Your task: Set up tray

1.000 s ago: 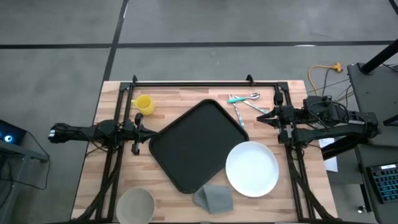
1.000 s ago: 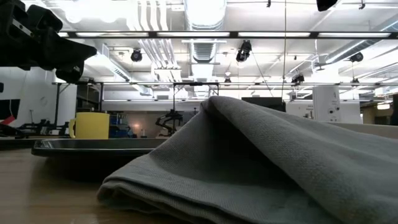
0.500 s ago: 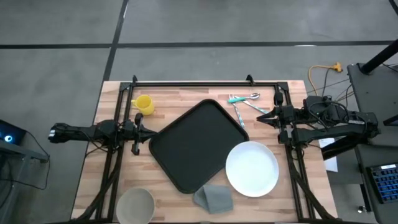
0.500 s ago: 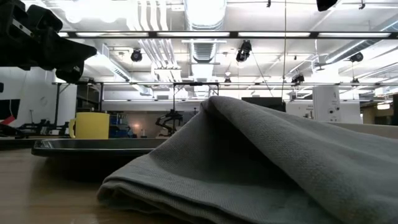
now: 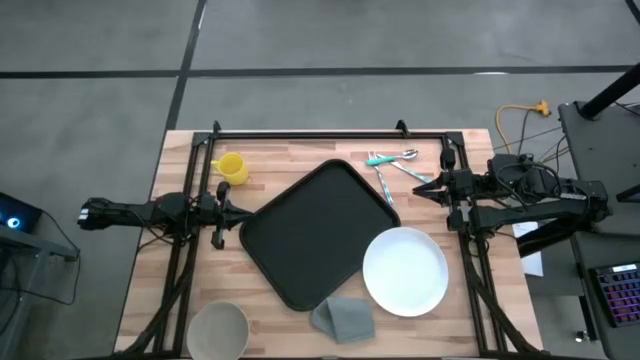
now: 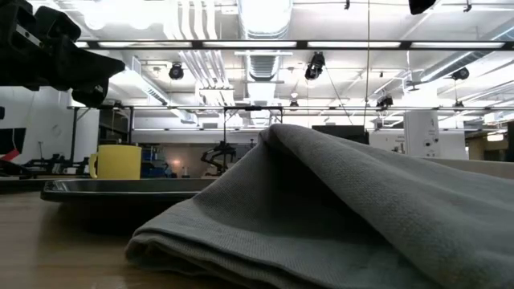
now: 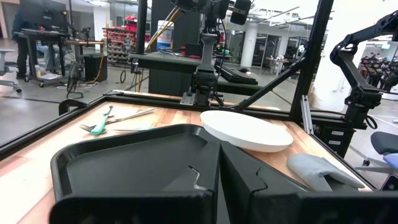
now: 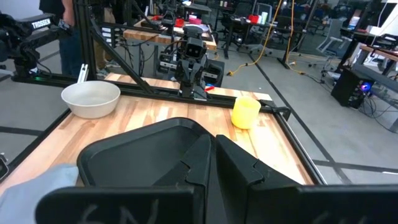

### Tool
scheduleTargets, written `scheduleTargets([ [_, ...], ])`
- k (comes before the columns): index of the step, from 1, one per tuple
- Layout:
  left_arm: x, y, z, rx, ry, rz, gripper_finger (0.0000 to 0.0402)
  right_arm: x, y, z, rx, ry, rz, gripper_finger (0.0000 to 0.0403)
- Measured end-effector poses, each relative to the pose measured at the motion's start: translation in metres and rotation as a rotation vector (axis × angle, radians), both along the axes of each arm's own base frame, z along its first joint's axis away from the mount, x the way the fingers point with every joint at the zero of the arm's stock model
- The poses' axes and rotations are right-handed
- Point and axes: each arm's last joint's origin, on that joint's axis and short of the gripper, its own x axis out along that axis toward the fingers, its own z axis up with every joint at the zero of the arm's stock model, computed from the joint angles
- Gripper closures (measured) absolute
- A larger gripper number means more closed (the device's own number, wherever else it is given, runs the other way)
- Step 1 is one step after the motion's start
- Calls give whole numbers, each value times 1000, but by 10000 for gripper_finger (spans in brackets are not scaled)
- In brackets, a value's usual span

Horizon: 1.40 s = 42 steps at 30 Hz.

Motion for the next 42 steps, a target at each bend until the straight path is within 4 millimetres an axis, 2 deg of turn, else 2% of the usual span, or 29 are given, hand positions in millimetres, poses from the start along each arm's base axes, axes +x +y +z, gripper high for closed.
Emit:
scheduleTargets([
  [33, 0, 0, 2, -1, -19, 4, 402, 0, 0, 0, 0, 0, 0, 385],
  [37, 0, 0, 8, -6, -90, 4, 402, 0, 0, 0, 0, 0, 0, 385],
  [42, -3, 0, 27, -1, -281, 6, 402, 0, 0, 0, 0, 0, 0, 385],
])
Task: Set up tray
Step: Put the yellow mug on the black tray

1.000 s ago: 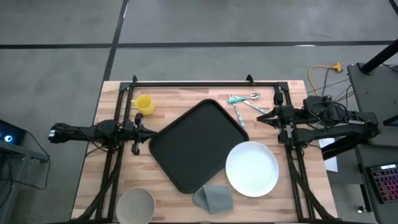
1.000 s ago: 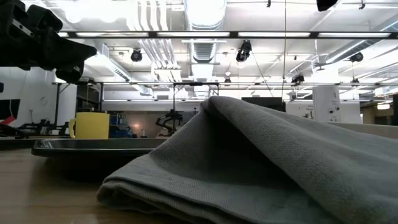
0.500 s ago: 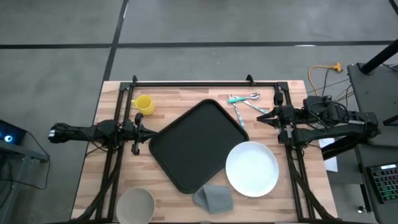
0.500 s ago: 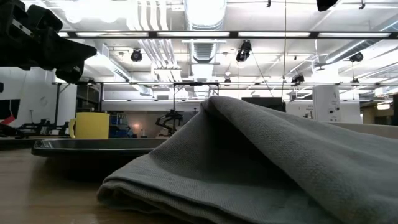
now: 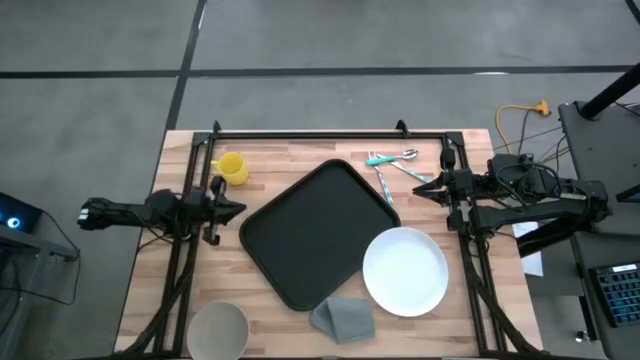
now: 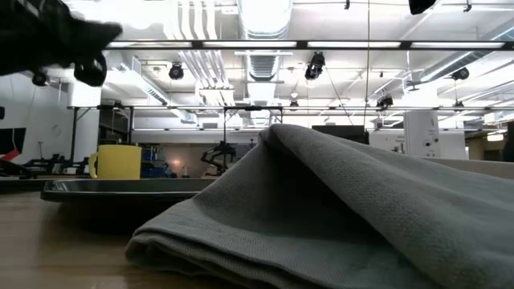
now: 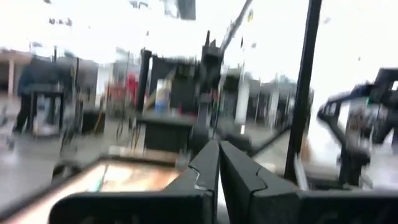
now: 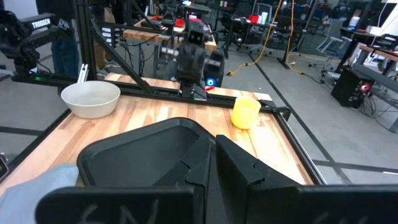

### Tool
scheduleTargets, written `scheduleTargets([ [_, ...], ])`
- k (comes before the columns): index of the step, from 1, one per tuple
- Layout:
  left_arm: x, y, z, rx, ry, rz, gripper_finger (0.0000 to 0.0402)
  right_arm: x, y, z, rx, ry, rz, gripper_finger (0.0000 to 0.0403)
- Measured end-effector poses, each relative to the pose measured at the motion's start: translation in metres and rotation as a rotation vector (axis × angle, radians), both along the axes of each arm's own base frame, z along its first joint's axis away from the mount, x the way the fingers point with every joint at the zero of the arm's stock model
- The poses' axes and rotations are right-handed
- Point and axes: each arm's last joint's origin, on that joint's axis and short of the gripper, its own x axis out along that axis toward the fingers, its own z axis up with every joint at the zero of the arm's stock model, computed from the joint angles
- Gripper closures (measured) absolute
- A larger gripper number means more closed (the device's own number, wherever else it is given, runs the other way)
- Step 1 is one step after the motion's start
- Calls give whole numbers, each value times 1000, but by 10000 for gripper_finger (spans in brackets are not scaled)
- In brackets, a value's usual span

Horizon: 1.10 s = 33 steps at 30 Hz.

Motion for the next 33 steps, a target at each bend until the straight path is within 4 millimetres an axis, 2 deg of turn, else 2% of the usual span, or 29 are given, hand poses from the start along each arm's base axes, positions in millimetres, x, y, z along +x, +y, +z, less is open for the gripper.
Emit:
scheduleTargets([
  [11, -14, 1, 31, -69, -353, -24, 402, 0, 0, 0, 2, 0, -1, 385],
  [16, -18, 2, 44, -50, -375, 3, 402, 0, 0, 0, 2, 0, 0, 385],
  [20, -22, 3, 67, -26, -236, 55, 402, 0, 0, 0, 2, 0, 0, 385],
  [23, -29, 7, 88, -63, -45, 176, 402, 0, 0, 0, 1, 0, 0, 385],
  [26, -30, 12, 99, -145, 147, 311, 402, 0, 0, 0, 0, 0, -1, 385],
  [29, -26, 15, 104, -246, 270, 460, 401, 0, 0, 0, 2, 0, 0, 385],
  [33, -11, 17, 113, -244, 379, 608, 402, 0, 0, 0, 2, 0, 0, 385],
])
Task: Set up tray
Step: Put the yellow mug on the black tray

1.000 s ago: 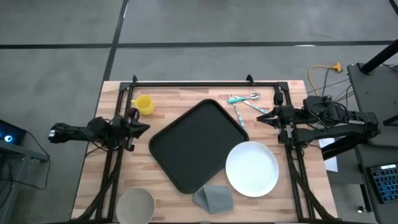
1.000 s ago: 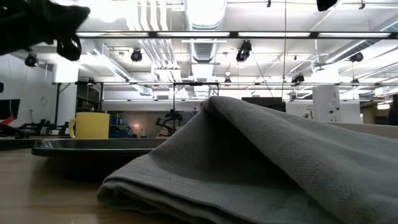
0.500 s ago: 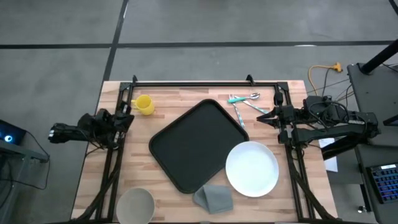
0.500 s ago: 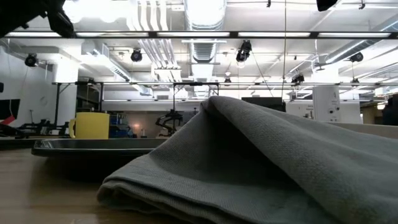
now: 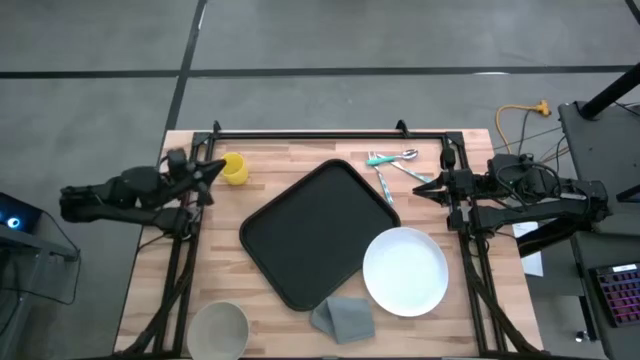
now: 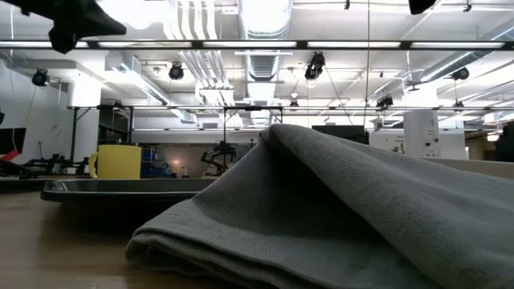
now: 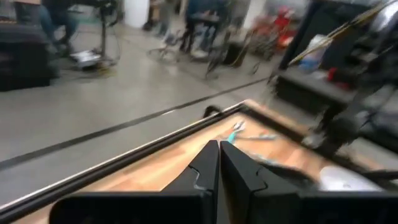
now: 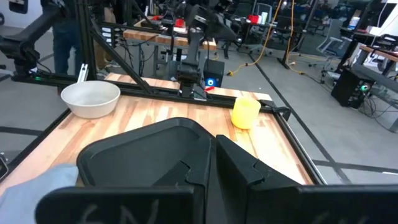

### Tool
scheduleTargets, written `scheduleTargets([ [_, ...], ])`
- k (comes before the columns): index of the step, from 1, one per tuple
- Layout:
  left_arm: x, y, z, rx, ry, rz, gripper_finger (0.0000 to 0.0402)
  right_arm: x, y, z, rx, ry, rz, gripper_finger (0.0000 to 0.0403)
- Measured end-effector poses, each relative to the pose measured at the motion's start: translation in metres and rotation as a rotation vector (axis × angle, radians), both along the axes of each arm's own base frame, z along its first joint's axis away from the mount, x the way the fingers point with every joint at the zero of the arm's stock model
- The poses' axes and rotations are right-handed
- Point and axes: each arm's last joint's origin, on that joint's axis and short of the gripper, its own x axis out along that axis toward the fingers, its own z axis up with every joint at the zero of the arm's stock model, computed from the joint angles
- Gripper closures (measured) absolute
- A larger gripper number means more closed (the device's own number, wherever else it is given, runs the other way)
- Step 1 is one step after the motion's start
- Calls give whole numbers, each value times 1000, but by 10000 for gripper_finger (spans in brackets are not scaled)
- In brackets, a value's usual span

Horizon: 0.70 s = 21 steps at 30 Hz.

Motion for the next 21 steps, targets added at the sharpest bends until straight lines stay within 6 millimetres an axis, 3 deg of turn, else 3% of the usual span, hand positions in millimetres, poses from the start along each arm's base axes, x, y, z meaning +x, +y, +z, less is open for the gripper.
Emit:
scheduleTargets([
  [5, 16, -1, 26, -41, 138, 22, 402, 0, 0, 0, 0, 0, 0, 385],
  [11, 14, 4, 58, -293, 271, 233, 402, 0, 0, 0, 0, 0, 0, 385],
  [16, 18, 8, 72, -397, 383, 404, 402, 0, 0, 0, 0, 0, 0, 385],
  [21, 35, 13, 76, -455, 434, 423, 402, 0, 0, 0, -1, 0, 0, 385],
])
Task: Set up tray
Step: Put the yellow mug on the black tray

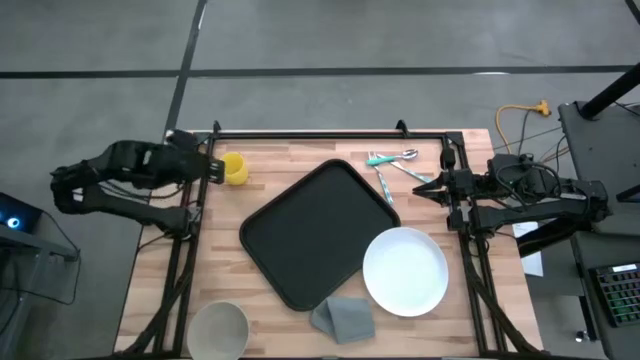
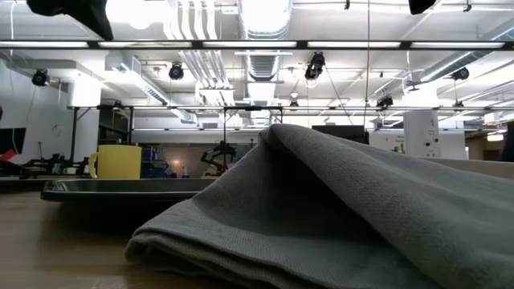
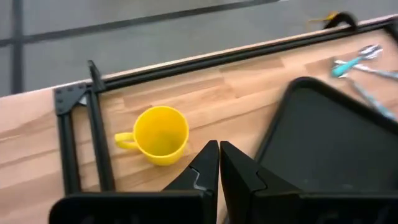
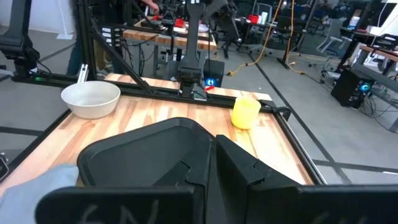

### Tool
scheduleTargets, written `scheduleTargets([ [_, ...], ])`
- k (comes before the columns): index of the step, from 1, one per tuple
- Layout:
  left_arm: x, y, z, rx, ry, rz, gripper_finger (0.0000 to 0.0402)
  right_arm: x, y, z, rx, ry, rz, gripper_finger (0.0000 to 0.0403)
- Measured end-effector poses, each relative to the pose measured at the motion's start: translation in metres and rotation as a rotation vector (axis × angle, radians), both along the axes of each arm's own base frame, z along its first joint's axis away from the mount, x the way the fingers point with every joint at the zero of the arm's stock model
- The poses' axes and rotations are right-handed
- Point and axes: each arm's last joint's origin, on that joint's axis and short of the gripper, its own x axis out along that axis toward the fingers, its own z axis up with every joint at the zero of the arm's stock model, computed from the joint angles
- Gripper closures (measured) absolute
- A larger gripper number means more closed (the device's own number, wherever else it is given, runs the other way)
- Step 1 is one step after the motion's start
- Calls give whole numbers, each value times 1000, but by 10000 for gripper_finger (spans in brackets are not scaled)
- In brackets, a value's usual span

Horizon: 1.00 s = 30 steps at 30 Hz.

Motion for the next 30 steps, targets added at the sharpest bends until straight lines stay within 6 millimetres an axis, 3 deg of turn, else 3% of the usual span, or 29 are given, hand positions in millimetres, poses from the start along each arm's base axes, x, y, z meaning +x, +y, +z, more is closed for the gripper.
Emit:
scheduleTargets([
  [12, 12, 41, -17, -95, 159, 152, 402, 0, 0, 0, 1, 0, 0, 385],
  [24, 48, 86, -38, -177, 247, 31, 402, 0, 0, 0, 0, 0, 0, 385],
  [30, 55, 117, -57, -257, 319, 55, 402, 0, 0, 0, 1, 0, 0, 385],
])
